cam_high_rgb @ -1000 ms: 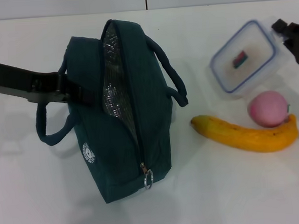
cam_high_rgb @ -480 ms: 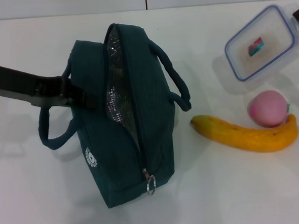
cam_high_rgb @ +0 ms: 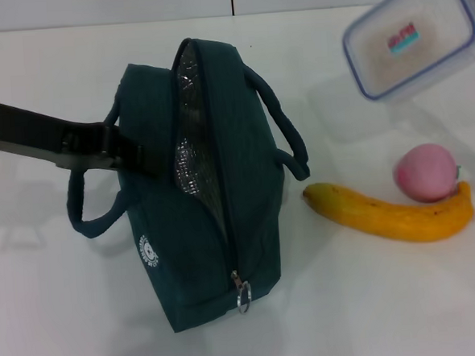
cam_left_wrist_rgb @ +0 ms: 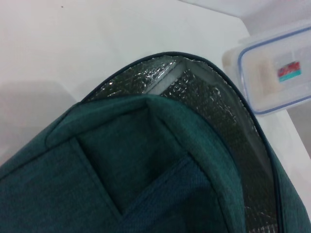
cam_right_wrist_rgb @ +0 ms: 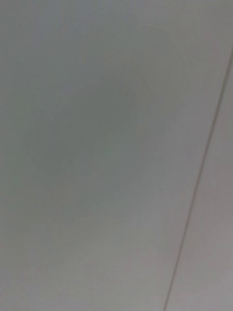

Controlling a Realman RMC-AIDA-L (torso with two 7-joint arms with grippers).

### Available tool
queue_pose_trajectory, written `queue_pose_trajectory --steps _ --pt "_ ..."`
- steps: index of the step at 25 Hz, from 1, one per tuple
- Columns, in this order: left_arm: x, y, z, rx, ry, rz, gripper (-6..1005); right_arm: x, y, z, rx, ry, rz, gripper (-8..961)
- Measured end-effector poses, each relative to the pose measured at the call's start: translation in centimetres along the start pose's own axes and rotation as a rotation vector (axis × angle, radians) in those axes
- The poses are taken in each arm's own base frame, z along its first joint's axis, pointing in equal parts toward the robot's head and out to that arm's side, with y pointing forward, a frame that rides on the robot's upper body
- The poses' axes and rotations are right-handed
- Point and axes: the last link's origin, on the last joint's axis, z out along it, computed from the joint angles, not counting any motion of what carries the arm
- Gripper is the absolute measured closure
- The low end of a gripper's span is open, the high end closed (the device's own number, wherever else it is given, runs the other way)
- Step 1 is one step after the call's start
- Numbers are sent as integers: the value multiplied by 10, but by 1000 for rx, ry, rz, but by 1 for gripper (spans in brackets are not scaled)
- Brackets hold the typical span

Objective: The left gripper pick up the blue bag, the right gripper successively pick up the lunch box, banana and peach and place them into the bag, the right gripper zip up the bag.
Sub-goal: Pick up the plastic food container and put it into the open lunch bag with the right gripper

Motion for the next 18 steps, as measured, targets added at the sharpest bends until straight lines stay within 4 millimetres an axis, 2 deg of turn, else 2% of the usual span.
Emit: queue_pose_trajectory --steps 9,14,15,16,18 --pt "5 6 6 -16 -12 22 970 10 29 38 -199 84 91 806" --pt "7 8 11 -23 -19 34 970 28 42 72 -272 168 134 799" --pt "8 9 12 -28 -22 38 970 36 49 85 -307 212 145 797" --pt "9 10 14 -33 -25 43 970 36 49 85 -307 212 145 796" --pt "12 12 18 -45 -32 52 970 45 55 97 -329 266 156 793"
